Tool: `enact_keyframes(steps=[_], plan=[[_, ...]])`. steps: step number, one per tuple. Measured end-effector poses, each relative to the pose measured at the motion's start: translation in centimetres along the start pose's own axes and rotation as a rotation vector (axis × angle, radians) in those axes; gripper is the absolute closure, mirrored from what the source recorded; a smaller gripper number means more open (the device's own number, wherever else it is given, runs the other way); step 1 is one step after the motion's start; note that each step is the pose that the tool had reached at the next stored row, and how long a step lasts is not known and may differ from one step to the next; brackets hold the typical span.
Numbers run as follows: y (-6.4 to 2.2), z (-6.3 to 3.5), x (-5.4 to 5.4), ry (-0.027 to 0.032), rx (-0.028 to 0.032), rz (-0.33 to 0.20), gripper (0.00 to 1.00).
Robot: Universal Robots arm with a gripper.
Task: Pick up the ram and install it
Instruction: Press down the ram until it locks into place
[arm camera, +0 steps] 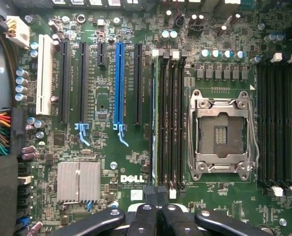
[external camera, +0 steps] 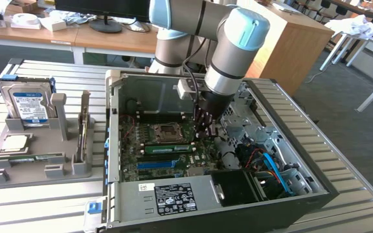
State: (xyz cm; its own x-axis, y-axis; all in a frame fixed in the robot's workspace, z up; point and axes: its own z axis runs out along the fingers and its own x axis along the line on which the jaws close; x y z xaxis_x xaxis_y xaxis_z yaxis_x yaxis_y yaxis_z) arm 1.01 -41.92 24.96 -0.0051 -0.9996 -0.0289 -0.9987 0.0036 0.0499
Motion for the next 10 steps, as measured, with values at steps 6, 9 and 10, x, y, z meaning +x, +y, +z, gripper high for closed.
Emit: enact_keyframes(steps=[6, 9, 10], plan=[[-0.02, 0.47, 0.02, 0.0002, -0.0001, 0.000, 0.90], [-0.02, 0.48, -0.03, -0.0002, 0.0001, 0.000, 0.90], [-0.02, 0.50, -0.10, -0.0003, 0.0001, 0.000, 0.90]])
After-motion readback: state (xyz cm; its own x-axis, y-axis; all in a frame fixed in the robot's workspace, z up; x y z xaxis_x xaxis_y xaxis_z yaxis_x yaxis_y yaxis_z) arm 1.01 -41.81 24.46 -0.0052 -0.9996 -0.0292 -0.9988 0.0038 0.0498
